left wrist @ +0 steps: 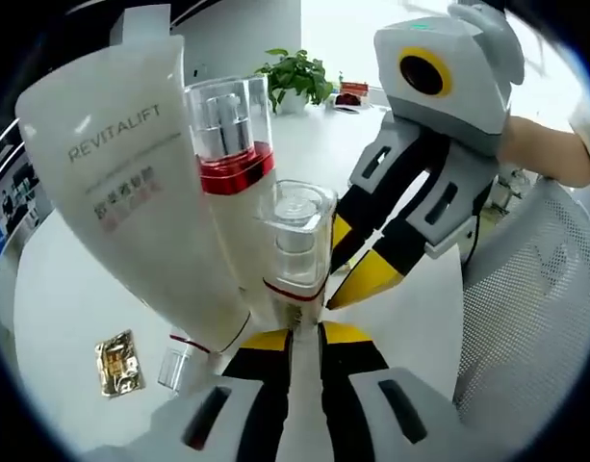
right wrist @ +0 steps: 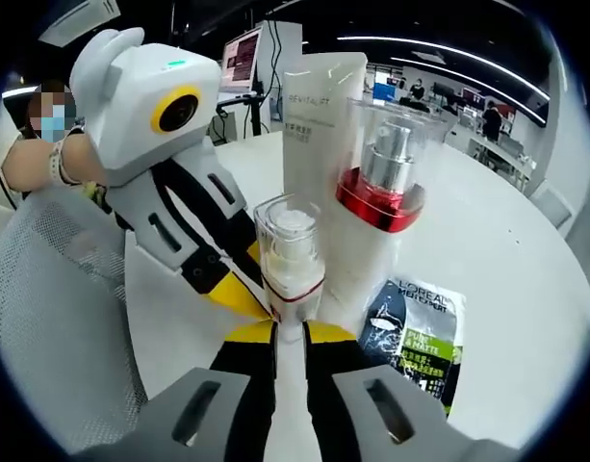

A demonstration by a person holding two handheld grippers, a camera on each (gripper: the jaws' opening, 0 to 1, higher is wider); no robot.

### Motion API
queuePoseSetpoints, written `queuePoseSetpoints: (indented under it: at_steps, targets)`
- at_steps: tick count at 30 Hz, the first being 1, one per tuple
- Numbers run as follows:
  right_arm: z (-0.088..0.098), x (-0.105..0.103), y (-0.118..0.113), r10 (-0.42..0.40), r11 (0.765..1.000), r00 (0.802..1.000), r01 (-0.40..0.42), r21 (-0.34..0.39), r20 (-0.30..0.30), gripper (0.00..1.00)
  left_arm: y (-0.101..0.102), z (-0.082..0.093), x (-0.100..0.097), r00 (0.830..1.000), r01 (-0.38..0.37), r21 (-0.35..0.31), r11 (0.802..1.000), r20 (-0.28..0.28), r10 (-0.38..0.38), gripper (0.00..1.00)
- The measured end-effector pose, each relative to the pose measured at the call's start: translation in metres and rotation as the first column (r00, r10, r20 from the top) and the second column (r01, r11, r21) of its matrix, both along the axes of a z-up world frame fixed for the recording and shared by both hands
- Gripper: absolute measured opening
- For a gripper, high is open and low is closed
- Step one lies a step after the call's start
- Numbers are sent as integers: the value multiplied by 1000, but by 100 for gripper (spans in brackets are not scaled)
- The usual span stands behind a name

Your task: Arrange the skincare products in the storage area until every visible bottle or jar stands upright without overlapping.

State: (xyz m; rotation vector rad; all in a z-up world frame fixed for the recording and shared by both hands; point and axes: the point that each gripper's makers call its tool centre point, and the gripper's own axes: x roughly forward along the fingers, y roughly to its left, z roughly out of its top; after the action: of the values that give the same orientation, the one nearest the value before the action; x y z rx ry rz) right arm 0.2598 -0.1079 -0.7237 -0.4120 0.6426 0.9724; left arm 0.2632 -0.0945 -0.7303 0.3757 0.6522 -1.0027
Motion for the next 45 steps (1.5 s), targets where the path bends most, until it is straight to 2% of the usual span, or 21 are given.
queuePoseSetpoints:
  at_steps: [10, 18, 20, 25, 30, 31, 33, 38, 41, 45]
  targets:
    - [-1, 9, -1, -18, 1000, 1000, 18, 17, -8, 9, 1, -3, 7, 1000, -18, -9, 1000, -9, 18, 10]
    - [0, 4, -4, -19, 1000, 1000, 19, 1, -4, 12, 5, -3, 4, 1000, -13, 1, 1000, -9, 13, 9]
    - [3, 3, -6, -18, 1000, 1000, 18, -4, 6, 13, 14, -1, 2, 1000, -9, 7, 1000, -6, 9, 9]
    - [15, -5, -8, -32, 999, 999, 32, 27, 17, 13, 43, 4, 8, 997, -74, 8, 997, 1, 74, 9]
    - [26, -10, -9, -45, 998, 998, 43, 39, 48, 16, 68, 11, 15, 994, -109, 31, 994, 34, 108, 10]
    - [29, -11, -9, -52, 998, 997, 49, 45, 49, 16, 74, 14, 19, 992, -118, 42, 992, 56, 116, 10]
    - [32, -13, -9, -61, 997, 997, 58, 59, 50, 16, 80, 17, 25, 988, -130, 53, 990, 96, 125, 9]
    - [40, -19, -7, -71, 994, 996, 66, 85, 57, 18, 91, 16, 37, 982, -152, 68, 986, 119, 144, 12]
    - [43, -23, -6, -79, 993, 995, 73, 98, 59, 19, 94, 16, 42, 980, -151, 83, 985, 144, 138, 18]
    - [45, -25, -7, -100, 989, 993, 93, 115, 58, 20, 88, 10, 45, 984, -115, 92, 989, 144, 101, 28]
